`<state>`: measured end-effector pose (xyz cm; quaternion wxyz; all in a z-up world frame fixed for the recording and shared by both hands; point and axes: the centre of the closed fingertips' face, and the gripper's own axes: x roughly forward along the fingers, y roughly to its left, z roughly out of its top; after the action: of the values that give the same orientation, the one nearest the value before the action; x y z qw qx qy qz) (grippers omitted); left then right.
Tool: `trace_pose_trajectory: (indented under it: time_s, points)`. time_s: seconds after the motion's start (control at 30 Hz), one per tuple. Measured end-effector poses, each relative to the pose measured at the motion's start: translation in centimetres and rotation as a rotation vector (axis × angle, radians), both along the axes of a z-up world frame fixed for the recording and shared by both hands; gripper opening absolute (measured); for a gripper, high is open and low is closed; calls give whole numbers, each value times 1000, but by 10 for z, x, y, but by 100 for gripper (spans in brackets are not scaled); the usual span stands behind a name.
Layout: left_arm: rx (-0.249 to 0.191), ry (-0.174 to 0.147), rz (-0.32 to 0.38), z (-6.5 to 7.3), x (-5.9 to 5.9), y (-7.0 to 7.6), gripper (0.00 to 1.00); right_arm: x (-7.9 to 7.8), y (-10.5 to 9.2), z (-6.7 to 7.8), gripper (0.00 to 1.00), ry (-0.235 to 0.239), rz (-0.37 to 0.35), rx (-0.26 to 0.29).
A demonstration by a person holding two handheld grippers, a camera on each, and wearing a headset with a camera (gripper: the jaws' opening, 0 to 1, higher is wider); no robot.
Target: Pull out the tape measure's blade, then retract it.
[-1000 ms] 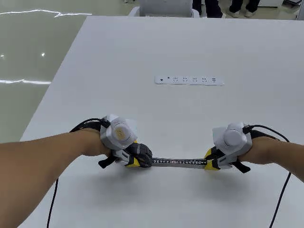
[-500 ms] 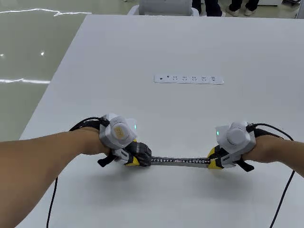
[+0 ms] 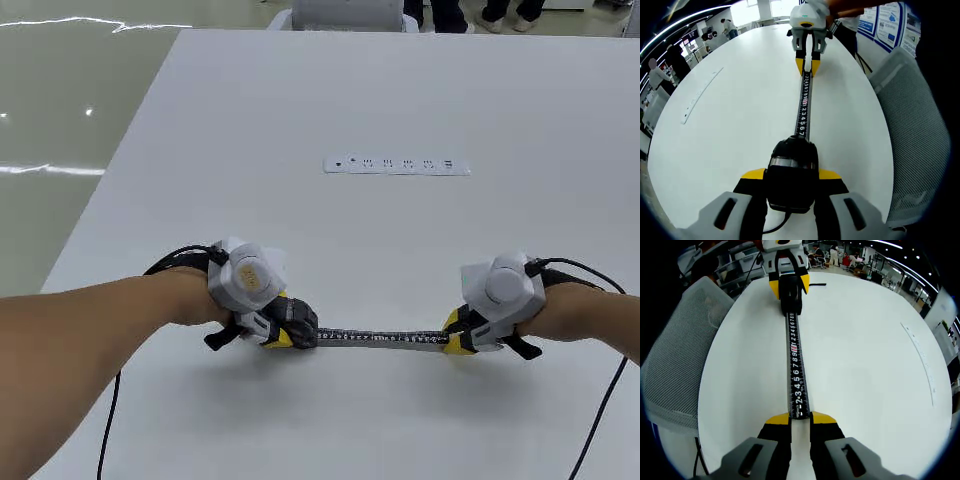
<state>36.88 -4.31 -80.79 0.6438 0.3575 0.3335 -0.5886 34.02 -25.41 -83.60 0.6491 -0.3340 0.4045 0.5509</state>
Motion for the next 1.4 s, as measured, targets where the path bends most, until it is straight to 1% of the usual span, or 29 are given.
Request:
trace_pose_trajectory:
  time_s: [0.2, 0.3, 0.63, 1.4]
  points:
    - [0, 1, 1, 0, 0, 0, 31, 0, -4, 0, 11, 0, -4, -2]
    - [0, 1, 1, 0, 0, 0, 31, 0, -6, 0, 12, 8, -13, -3]
    - [-1, 2, 2, 1, 0, 0, 31, -1, -11, 1, 12, 8, -13, -15]
    - [-4, 4, 3, 1, 0, 0, 31, -2, -21, 1, 12, 6, -24, -24]
